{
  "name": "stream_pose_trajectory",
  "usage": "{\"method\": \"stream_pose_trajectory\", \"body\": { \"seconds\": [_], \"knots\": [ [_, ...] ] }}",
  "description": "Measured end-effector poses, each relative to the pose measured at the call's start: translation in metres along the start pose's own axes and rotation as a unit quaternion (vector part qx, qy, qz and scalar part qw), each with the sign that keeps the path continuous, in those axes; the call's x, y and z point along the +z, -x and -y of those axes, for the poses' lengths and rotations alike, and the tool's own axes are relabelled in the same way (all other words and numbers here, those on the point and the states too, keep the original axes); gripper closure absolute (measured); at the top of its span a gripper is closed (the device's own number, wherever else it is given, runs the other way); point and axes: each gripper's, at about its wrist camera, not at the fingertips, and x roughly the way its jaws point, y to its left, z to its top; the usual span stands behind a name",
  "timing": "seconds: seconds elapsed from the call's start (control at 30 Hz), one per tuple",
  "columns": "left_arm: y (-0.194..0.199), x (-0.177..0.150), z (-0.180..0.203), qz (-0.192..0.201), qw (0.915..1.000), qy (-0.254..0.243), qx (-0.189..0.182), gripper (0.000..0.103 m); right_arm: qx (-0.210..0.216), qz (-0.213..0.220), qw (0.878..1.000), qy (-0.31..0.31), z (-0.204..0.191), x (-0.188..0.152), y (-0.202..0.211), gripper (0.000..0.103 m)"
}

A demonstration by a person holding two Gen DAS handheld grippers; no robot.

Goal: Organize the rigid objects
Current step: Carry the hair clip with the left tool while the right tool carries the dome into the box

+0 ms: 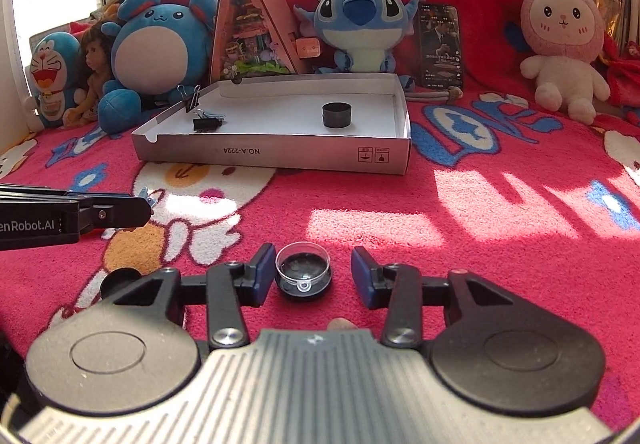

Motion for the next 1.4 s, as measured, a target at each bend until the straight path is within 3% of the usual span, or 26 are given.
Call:
{"method": "stream_pose_trajectory", "body": {
  "seconds": [0.03,0.2,0.6,0.9,1.17,1.4],
  "knots": [
    [0.0,0.0,0.0,0.0,1.0,0.0,0.0,0.088,0.001,-0.001,1.0,0.001,-0.001,0.0,-0.001,0.044],
    [-0.002,0.003,-0.002,0.002,1.0,0.0,0.002,0.088,0.0,0.005,1.0,0.007,-0.005,0.001,0.0,0.069],
    [-0.004,0.031,-0.015,0.022,0.9997,-0.003,0.013,0.088,0.005,0.028,1.0,0.01,-0.006,0.02,0.003,0.069],
    [-0.019,0.08,-0.029,0.051,0.998,-0.011,0.035,0.088,-0.001,0.051,0.999,-0.001,0.008,0.068,-0.013,0.069],
    [-0.059,0.108,-0.046,0.039,0.998,0.002,0.051,0.088,-0.021,0.043,0.999,-0.015,0.022,0.098,-0.048,0.069],
    [-0.099,0.114,-0.061,-0.004,0.9977,0.012,0.066,0.088,-0.036,0.016,0.999,-0.037,0.034,0.106,-0.081,0.069]
  ]
}}
